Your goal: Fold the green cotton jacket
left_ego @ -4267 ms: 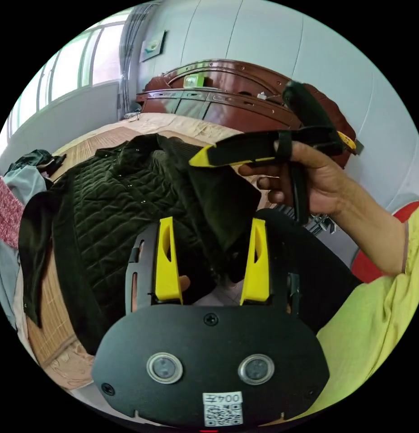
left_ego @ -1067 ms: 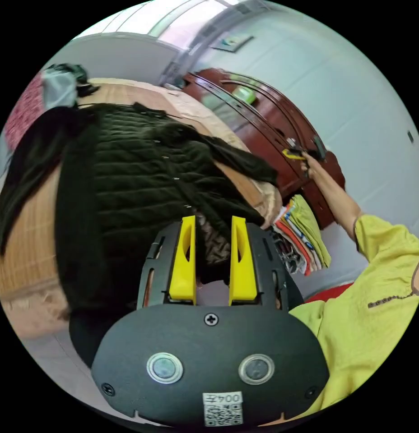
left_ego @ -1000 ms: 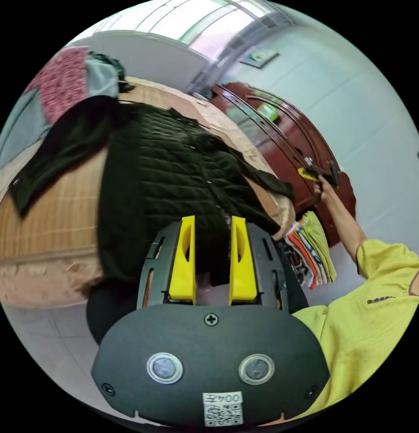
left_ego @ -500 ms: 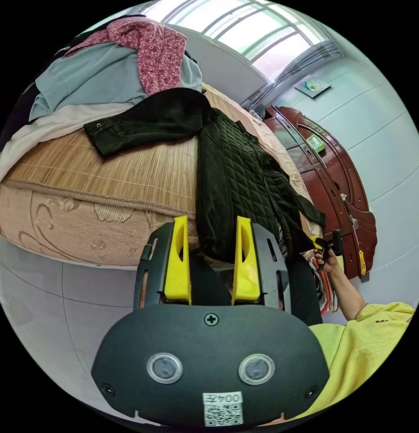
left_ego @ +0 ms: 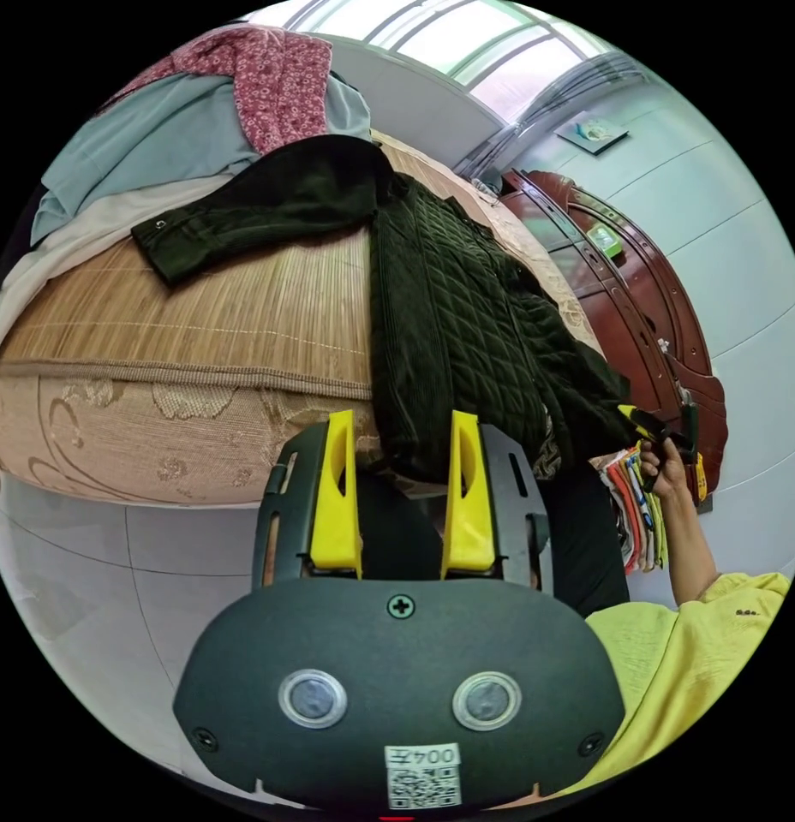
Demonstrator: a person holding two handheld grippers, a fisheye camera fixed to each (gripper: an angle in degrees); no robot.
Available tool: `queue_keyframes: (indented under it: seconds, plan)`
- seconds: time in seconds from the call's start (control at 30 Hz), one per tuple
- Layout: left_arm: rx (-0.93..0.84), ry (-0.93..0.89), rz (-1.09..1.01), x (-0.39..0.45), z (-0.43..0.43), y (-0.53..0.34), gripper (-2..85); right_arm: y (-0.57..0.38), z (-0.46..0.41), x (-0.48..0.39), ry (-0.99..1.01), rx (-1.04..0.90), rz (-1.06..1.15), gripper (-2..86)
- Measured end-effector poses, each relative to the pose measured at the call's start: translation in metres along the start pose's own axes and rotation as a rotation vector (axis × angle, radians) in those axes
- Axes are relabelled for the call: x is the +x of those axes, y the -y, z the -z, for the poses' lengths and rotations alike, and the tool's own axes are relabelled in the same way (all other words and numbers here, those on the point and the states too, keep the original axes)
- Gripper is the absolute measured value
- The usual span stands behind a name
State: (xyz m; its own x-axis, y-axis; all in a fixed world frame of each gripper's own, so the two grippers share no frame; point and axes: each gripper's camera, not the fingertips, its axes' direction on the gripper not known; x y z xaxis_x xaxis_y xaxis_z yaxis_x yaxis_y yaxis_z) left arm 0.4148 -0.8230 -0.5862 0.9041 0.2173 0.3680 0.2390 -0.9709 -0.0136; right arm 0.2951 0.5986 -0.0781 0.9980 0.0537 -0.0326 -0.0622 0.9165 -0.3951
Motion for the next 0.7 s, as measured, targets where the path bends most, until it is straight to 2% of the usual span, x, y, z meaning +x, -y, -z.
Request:
queue_keyframes:
  seconds: [0.1,0.23,0.37,0.53,0.6,0.7]
  plan:
    - [-0.008,-0.013,0.011,-0.005,0.001,0.005,12.8,0.003,0.028,-0.045,0.044,0.041,-0.013,3.6]
    - [-0.003,-0.032,0.017,-0.012,0.008,0.009,8.8,-0.006,0.054,-0.080,-0.047,0.098,-0.038,3.4]
    - [0.029,-0.070,0.041,-0.026,0.020,0.008,4.4,-0.024,0.039,-0.042,-0.032,0.070,-0.203,3.4]
    - [0.055,-0.131,0.069,-0.043,0.034,0.008,2.7,-0.055,-0.016,-0.004,-0.161,-0.035,-0.295,4.8]
    - [0.055,-0.139,0.069,-0.046,0.038,0.009,2.4,-0.063,-0.008,-0.021,-0.273,0.030,-0.276,4.1]
    - [0.050,-0.146,0.059,-0.047,0.041,0.011,2.1,-0.068,0.001,-0.088,-0.391,0.141,-0.035,5.0]
